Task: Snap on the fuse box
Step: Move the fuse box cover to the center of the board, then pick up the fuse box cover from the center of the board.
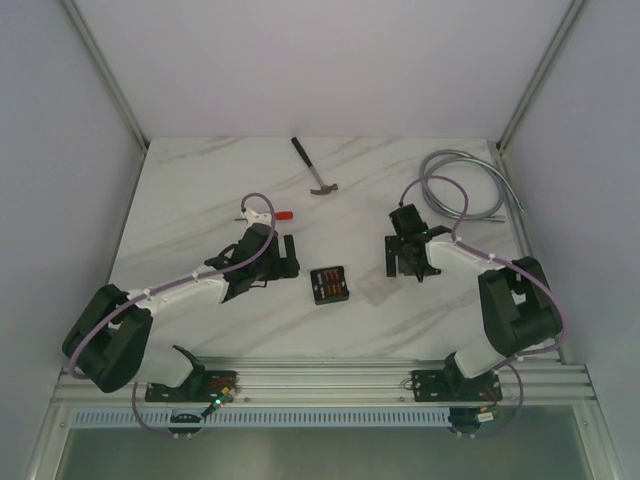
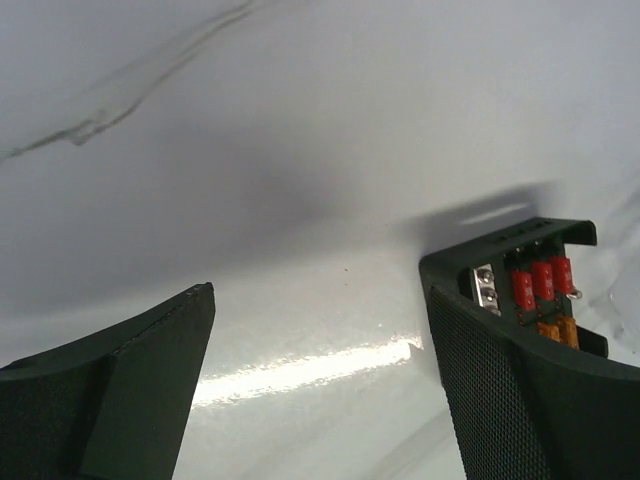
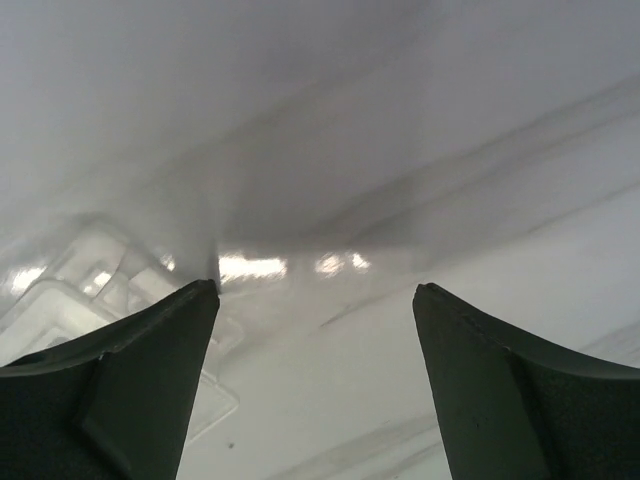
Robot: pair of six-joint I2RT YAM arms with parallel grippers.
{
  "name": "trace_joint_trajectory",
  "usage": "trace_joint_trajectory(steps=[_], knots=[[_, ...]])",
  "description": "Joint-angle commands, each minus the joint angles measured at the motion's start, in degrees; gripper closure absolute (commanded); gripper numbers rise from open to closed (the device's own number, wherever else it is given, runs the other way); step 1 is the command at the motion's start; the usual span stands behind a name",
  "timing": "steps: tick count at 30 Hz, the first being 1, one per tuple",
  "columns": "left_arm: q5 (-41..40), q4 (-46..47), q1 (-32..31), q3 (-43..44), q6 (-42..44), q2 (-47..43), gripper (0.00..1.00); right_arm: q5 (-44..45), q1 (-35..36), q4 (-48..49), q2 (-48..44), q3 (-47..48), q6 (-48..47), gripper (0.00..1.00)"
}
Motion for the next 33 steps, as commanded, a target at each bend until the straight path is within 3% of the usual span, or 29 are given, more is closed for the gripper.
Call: trace_joint_trajectory(steps=[1,13,17,23,28,33], knots=[[-2.1,-0.3,1.6,0.9,3.1,-1.2,0.03,-3.8,3.1,-3.9,-2.1,-3.2,2.2,0.15],[-4.3,0.2,3.4,-1.4,5.3,-2.5,0.01,-8.9,14.2,-8.4,-7.5,-4.1,5.3,0.15],[-5.4,0.8,4.5,-2.6,6.2,-3.4,0.0,-6.5,16.2,-9.6,-10.3,-3.7,4.3,0.15],[-7.5,1.1,5.7,-4.4,6.2,-5.7,0.0,-14.1,17.3,-7.9,-14.9,-2.3,0.3,0.14],[-8.0,1.6,7.0,-5.6,5.3,-6.8,0.0,-20.7,19.8,-7.1,-15.7,2.7,-7.5,0.12],[-8.3,1.9,8.9,-7.0,4.0,-7.9,0.0,-20.9,21.3,-10.2,-14.1,6.3,-24.8,0.01]])
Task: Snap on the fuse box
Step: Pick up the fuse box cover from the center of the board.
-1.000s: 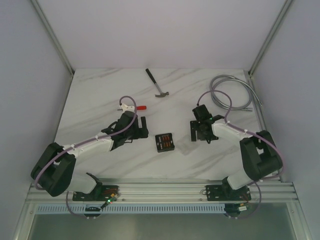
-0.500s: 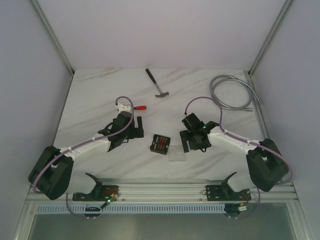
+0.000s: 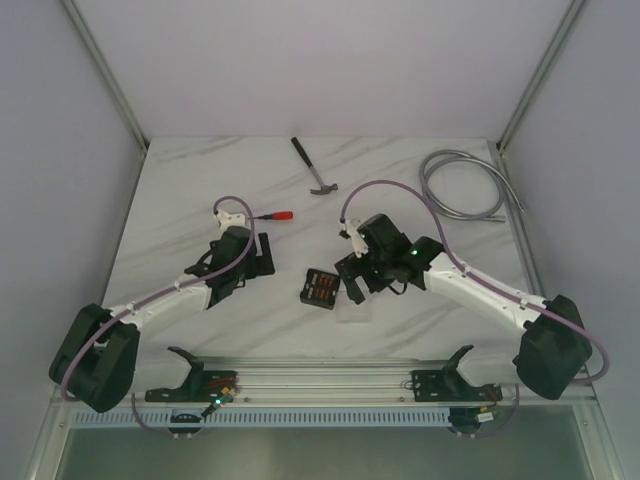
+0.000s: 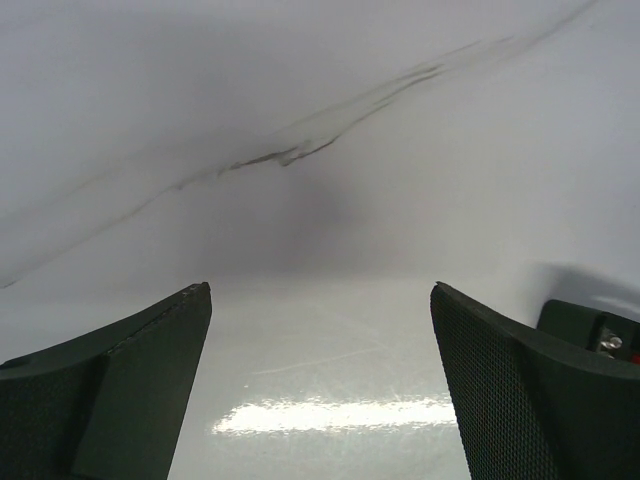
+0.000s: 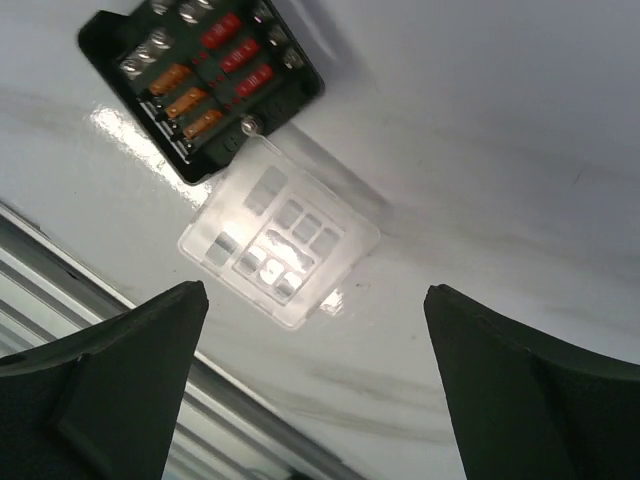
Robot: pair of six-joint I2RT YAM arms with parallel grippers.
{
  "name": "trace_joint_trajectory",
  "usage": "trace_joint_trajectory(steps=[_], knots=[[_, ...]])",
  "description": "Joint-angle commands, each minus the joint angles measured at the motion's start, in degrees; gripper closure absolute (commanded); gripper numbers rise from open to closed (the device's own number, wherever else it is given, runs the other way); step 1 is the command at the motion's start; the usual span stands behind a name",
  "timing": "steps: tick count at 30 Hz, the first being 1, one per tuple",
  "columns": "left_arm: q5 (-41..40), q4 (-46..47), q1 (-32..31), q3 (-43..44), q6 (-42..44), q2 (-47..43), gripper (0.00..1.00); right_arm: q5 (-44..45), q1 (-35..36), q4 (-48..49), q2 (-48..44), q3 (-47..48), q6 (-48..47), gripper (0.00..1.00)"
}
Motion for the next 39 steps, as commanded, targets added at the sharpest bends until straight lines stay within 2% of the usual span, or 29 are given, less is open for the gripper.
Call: trace_joint_trajectory(steps=[1,7,12,17,22,39], knots=[[-1.4,1.2,1.6,-1.6,-1.2,-1.8,0.0,-3.1,0.8,-2.2,0.6,2.3,-19.6,0.0],[-2.7,1.3,2.1,-2.5,-1.6,-3.3,0.0,-7.9,1.9,-3.7,0.8,0.5,-39.2,0.0],[-3.6,1.2,2.4,-2.8,-1.8,-3.6,0.0,-8.0,3.7,-2.6,3.7,1.0,-45.4,0.0],[-3.7,1.2,2.5,-2.9,-1.9,-3.6,0.0,-7.0,6.1,0.2,7.1,0.3,-48.3,0.0],[-3.9,1.2,2.5,-3.0,-1.9,-3.5,0.0,-9.6,8.4,2.1,9.6,0.0,-50.3,0.0],[-3.6,1.1,2.6,-2.9,-1.7,-3.3,0.0,-9.4,8.8,5.2,17.2,-1.1,-51.8,0.0]])
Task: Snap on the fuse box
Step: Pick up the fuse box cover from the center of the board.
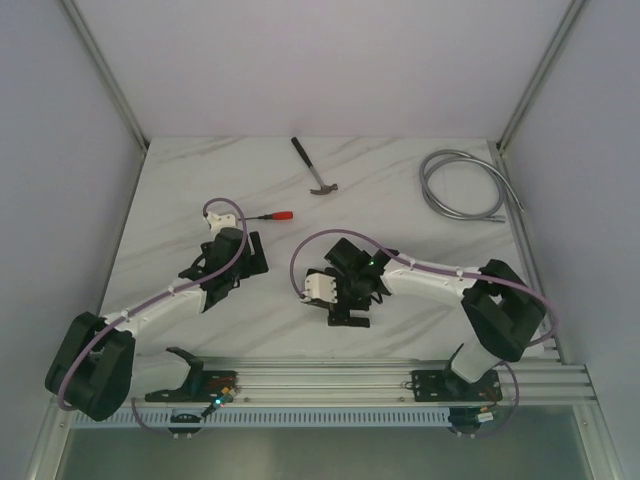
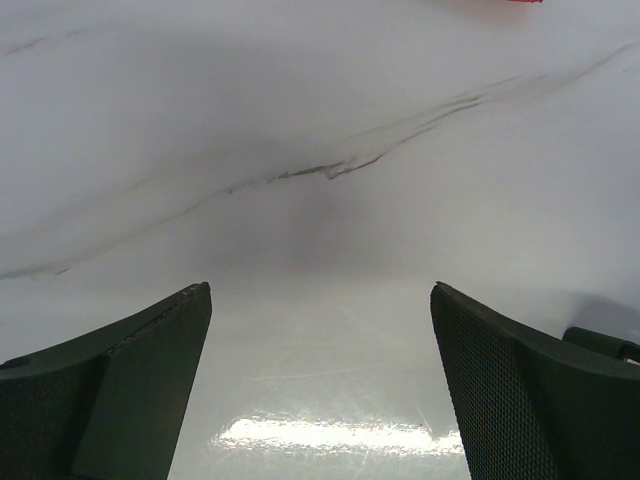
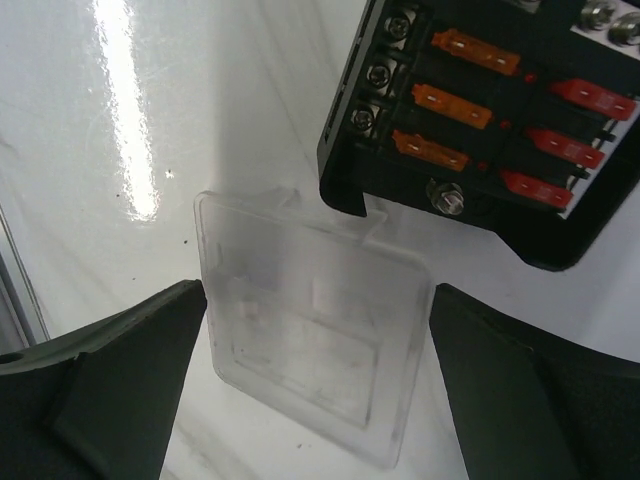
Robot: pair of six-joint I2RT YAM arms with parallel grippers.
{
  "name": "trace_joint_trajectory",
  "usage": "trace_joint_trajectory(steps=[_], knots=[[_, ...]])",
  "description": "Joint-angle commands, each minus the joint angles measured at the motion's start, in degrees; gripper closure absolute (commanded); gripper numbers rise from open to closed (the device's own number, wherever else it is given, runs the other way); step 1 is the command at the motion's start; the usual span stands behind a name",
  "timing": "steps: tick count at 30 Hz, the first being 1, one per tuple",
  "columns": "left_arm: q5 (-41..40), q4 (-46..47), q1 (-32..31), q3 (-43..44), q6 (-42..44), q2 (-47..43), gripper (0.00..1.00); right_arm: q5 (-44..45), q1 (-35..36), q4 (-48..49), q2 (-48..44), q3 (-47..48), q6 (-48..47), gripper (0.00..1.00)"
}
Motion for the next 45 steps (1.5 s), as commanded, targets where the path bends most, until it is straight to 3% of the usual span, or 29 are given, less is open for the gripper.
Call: trace_joint_trajectory(steps=[1,17,30,38,45], knots=[[-0.8,1.0,0.3,-0.7,-0.3,-0.5,0.0,-0.5,0.4,0.8,2.3,-0.9,-1.4,0.0],[-0.3,1.0,0.3,-0.7,-0.4,-0.5,0.0,2.2,0.3,0.7,-3.4,-1.6,-0.1,0.0],[-0.2,1.0,0.3,-0.6,-0.4,-0.4,0.0,4.0,0.3,2.8,2.3,-2.2,0.2,0.0],[-0.1,1.0,0.3,-0.6,-0.4,-0.3,0.0,3.9,0.3,2.0,0.7,-1.7,1.7,0.02],[0.0,1.0,0.3,-0.6,-0.3,-0.5,0.0,2.4,0.2,0.2,2.6,-0.1,1.4,0.15]])
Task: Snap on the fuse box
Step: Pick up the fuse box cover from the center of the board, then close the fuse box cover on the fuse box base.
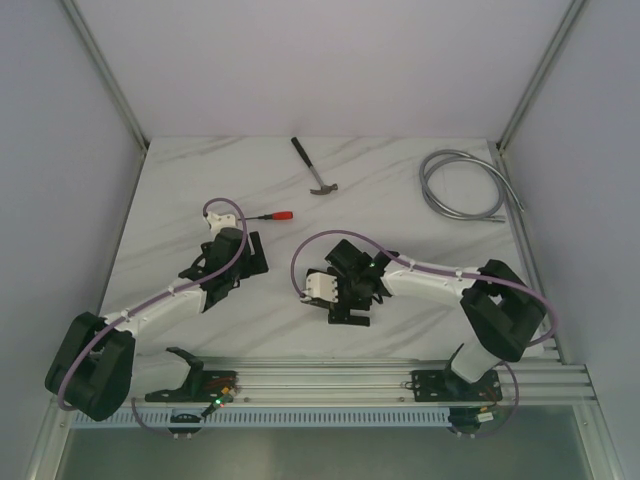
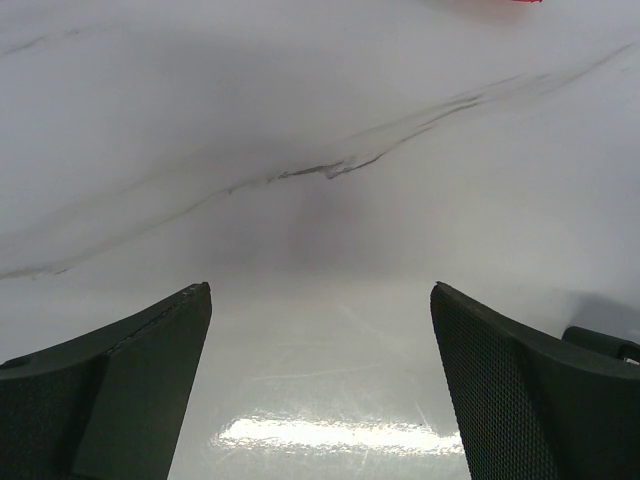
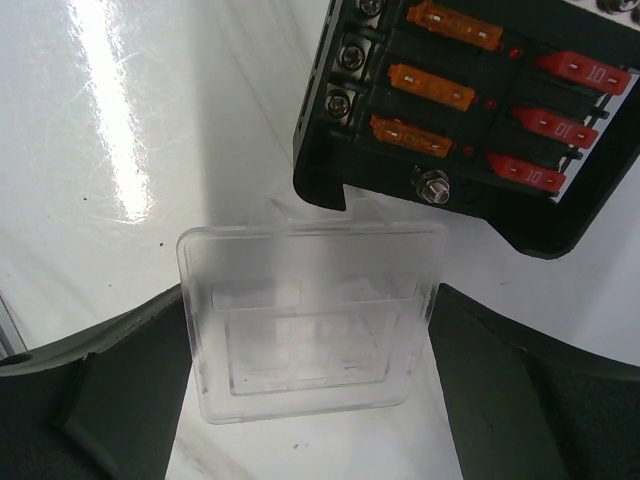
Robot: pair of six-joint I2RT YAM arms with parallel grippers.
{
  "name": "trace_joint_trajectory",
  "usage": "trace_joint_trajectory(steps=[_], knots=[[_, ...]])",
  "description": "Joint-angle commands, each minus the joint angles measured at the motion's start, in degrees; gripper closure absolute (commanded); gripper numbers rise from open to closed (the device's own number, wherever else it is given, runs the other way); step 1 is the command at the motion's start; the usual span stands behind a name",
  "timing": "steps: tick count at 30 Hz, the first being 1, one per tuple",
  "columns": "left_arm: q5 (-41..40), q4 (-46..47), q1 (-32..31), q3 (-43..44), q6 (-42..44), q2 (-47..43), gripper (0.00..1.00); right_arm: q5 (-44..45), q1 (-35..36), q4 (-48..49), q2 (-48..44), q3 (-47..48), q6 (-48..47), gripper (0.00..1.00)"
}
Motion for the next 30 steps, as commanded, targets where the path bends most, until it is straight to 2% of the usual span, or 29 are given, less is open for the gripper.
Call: trace_joint_trajectory(steps=[1,3,10,18,26,30], knots=[[-0.1,1.0,0.3,-0.6,-0.4,-0.4,0.0,-0.5,0.2,-2.4,2.3,1.6,0.3,0.17],[0.0,1.0,0.3,-0.7,-0.3,-0.5,0.0,-0.7,0.2,-3.3,3.0,2.4,0.6,0.23],[0.0,0.9,0.3,-0.7,-0.4,-0.7,0.0,0.7,0.2,-6.4,0.0,4.2,3.9,0.29],[-0.7,0.7,0.8,-0.7,-1.1,-0.2,0.0,3.7,0.9,-9.0,-6.1,10.7,11.2,0.31],[6.1,1.8,7.2,-2.7,-4.7,0.6,0.0,8.6,2.7,-7.3,1.8,19.9,20.5,0.31],[6.6,2.1,8.3,-3.3,-5.5,-0.1,0.0,10.4,3.5,-7.3,5.9,23.1,22.2,0.31]])
